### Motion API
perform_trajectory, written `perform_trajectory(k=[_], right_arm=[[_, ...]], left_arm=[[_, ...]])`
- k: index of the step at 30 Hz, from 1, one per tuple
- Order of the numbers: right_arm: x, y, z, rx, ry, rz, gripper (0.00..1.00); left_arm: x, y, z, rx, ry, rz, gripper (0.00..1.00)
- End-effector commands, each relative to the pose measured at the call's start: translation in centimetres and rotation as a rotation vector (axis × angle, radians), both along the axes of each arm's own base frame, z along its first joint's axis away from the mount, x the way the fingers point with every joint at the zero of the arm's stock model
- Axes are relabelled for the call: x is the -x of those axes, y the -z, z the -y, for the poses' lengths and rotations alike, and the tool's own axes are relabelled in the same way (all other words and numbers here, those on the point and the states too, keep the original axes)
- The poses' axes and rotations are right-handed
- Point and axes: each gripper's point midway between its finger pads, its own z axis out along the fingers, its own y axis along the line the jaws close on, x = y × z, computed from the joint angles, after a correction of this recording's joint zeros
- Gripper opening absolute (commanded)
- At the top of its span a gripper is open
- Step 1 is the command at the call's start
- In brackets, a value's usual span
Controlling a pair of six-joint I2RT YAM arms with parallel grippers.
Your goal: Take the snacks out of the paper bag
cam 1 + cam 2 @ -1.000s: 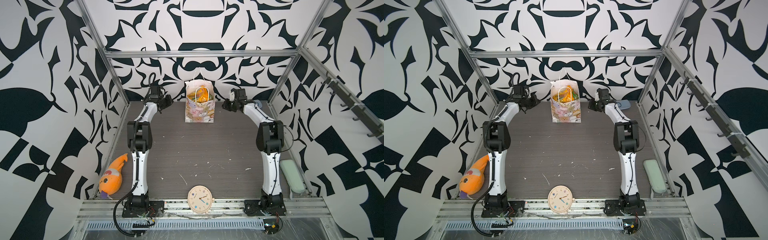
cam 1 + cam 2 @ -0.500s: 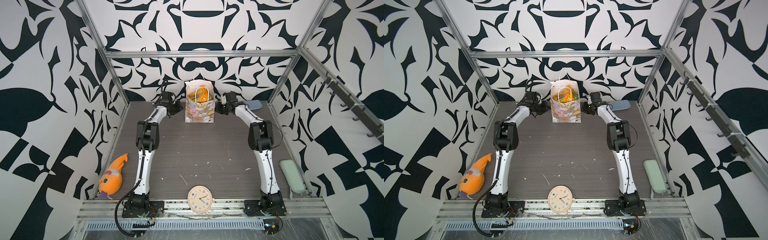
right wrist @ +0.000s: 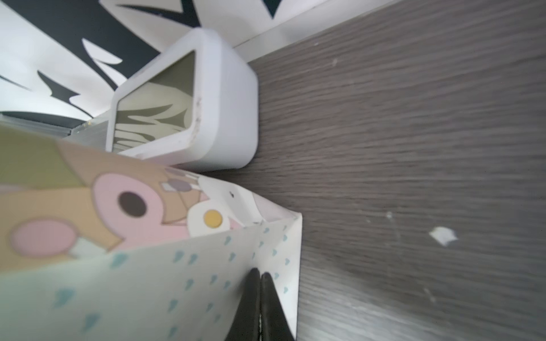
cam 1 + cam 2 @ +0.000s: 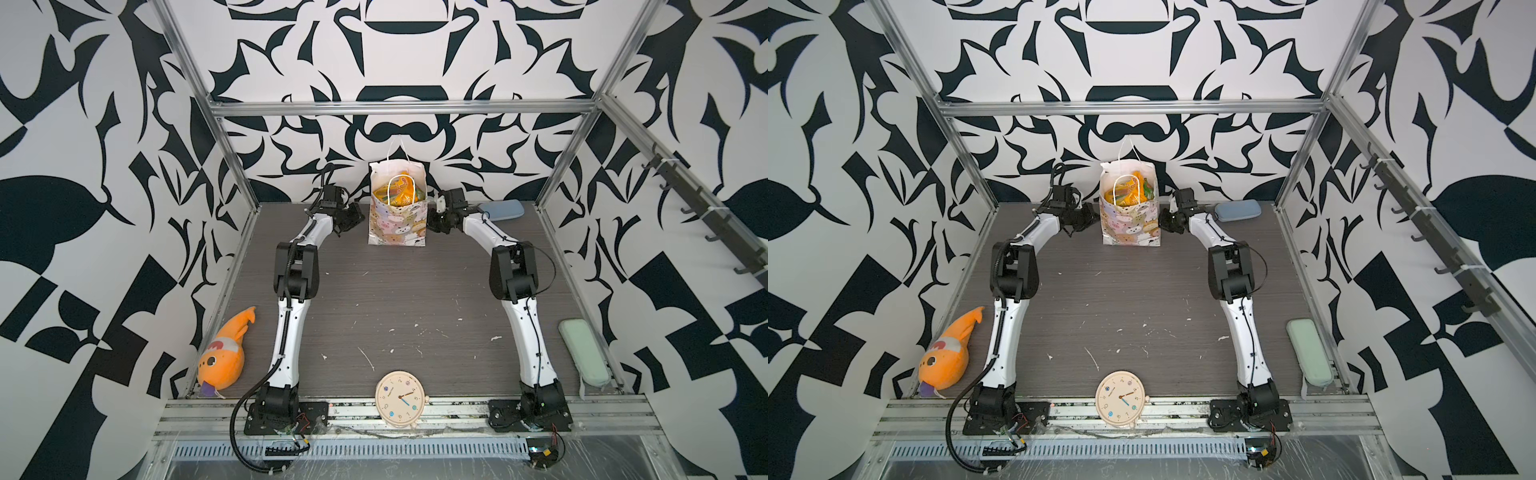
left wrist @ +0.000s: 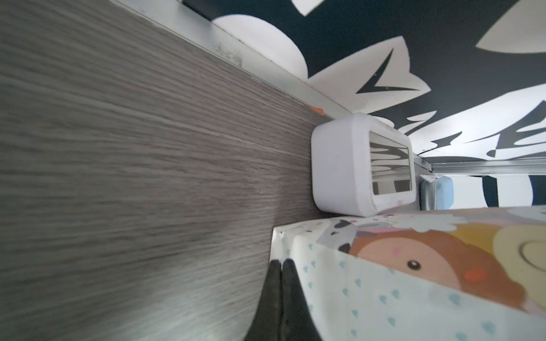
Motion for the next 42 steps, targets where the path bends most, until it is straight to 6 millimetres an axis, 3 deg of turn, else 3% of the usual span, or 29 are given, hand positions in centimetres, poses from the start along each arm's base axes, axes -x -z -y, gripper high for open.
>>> perform_trajectory(k=[1,4,5,8,10,12,17,20,24,33,35,36,37,39,42], right_arm=[[1.1,-5.4,-4.3,-0.059,-0.112,0.101,0.07],[2.2,-5.5,-5.4,-0.066,-0.126,0.106,0.08],[2.6,-6.7,-5.8,-0.078,-0.127,0.124,0.08],[4.0,-7.8,-6.8,-0.103,-0.148,0.139,0.07],[4.7,-8.7,-6.5,-0.093,-0.134,0.158,0.01],[4.7,-9.6,-4.4,-0.080,-0.021,0.204,0.00],[5.0,-11.5,4.1,-0.098,0.270,0.256,0.00],[5.9,-12.3,7.0,-0.043,0.335,0.277,0.00],[6.6,-12.2,8.3,-0.030,0.346,0.270,0.03],[5.8,-11.7,7.9,-0.010,0.254,0.230,0.19],[5.3,-12.0,9.1,-0.041,0.298,0.215,0.28],[5.0,-11.8,9.9,-0.096,0.331,0.203,0.38],[4.5,-11.7,10.4,-0.175,0.331,0.210,0.36],[3.3,-11.5,11.1,-0.232,0.313,0.206,0.10],[2.2,-9.9,11.3,-0.009,0.252,0.124,0.06]], left_arm=[[-0.9,0.1,-1.3,-0.009,-0.028,0.013,0.00],[-1.0,0.3,-1.6,-0.026,-0.021,0.027,0.00],[-1.1,0.4,-1.5,-0.031,-0.015,0.034,0.00],[-1.1,0.6,-1.5,-0.040,0.001,0.038,0.00],[-1.0,0.7,-1.6,-0.050,0.012,0.045,0.00],[-0.9,0.8,-1.7,-0.056,0.021,0.045,0.00],[-0.3,0.3,-1.2,-0.032,0.052,0.051,0.00],[0.2,0.1,-0.6,-0.019,0.078,0.070,0.00],[1.5,0.3,0.5,-0.030,0.149,0.077,0.00],[5.3,-0.3,3.2,-0.012,0.233,0.067,0.00],[6.2,-0.6,4.1,-0.006,0.248,0.071,0.00],[6.7,-0.7,4.4,-0.009,0.253,0.071,0.00],[7.2,-0.7,4.9,-0.008,0.261,0.069,0.00],[8.0,-0.8,5.9,0.003,0.282,0.069,0.00],[8.3,-0.9,6.1,0.008,0.284,0.070,0.00]])
